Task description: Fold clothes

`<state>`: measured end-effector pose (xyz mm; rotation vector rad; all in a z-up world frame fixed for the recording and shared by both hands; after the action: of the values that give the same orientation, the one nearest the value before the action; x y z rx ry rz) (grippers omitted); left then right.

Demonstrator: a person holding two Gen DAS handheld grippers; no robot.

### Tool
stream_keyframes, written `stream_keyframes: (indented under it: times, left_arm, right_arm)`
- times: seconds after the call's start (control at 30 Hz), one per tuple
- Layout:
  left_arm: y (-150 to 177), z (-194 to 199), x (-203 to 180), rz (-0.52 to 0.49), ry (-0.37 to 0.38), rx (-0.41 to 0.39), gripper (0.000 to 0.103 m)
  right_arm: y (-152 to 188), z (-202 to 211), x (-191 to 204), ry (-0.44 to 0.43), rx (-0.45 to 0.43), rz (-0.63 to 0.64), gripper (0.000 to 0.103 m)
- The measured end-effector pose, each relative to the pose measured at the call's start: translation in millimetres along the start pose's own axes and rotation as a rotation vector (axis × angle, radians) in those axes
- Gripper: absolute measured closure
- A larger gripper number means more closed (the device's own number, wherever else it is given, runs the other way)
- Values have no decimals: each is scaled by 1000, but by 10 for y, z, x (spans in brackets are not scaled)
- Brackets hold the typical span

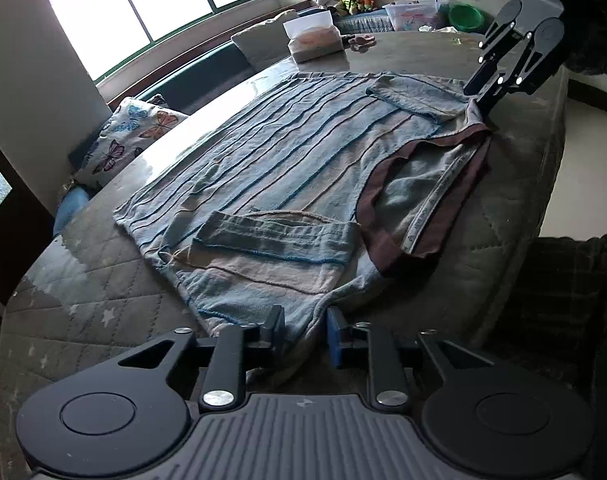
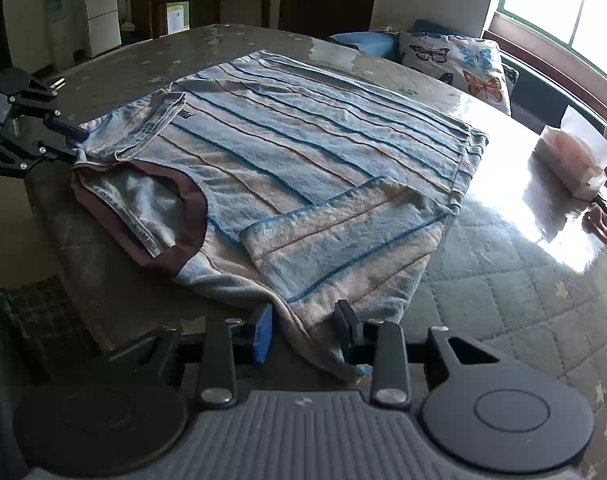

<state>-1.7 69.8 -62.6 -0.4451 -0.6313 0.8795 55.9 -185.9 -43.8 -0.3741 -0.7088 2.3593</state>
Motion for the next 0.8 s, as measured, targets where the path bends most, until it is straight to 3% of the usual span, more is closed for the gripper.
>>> stream_keyframes:
  times: [0.17,0.4,0.67,0.8]
  left_arm:
    - [-22,-22,-8,11,-7,3,97]
    - [-26,234,32,72,-59,-46,99]
    - [63,983,-16,181,-120,-137,99]
    - [-61,1214,95,202,-167,-188,99]
  right_arm:
    - [-17,19,12,26,-24,-24,93]
    - [-48,234,105,59,-92,-46,97]
    - [38,841,474,35,-143,-22,98]
    - [-46,1151,561,45,-201,-14,98]
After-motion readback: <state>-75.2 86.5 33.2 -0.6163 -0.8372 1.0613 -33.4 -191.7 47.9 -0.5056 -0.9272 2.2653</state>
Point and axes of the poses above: each gripper's, at about its wrist camera, not at the fingertips, and z roughly against the way its jaws point, x to its left, y to its underside, the point moved 8 cm from there along -z, roughly the way its jaws point, and after that the axes turned 3 degrees about x, right-handed, at the moved point
